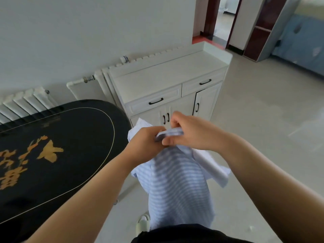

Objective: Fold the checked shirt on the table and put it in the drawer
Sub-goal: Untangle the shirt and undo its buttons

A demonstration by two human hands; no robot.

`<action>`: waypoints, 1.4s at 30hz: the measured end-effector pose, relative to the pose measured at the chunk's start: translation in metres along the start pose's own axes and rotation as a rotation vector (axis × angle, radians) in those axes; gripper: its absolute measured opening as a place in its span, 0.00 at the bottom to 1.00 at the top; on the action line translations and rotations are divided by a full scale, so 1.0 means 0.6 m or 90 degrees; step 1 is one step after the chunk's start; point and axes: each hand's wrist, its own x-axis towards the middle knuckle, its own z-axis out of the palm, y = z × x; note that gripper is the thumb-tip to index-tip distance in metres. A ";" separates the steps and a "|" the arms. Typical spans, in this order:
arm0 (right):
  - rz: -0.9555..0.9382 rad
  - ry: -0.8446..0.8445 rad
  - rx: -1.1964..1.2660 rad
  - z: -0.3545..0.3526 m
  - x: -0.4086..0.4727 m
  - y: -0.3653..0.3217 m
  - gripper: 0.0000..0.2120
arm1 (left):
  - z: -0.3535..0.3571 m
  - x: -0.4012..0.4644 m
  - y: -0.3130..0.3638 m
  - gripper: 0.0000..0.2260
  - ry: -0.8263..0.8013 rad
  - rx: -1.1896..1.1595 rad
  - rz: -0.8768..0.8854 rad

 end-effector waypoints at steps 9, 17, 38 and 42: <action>0.169 -0.220 0.227 -0.020 -0.032 0.127 0.15 | -0.024 -0.008 -0.010 0.14 0.092 -0.074 -0.073; 0.282 0.028 0.911 0.030 -0.043 0.162 0.23 | -0.022 -0.027 -0.023 0.12 0.097 -0.062 -0.125; 0.178 0.002 0.802 0.076 -0.002 -0.024 0.11 | -0.011 -0.089 0.027 0.06 0.208 -0.247 -0.009; 0.136 0.027 0.757 0.074 -0.011 -0.028 0.11 | -0.013 -0.086 0.029 0.05 0.247 -0.273 -0.027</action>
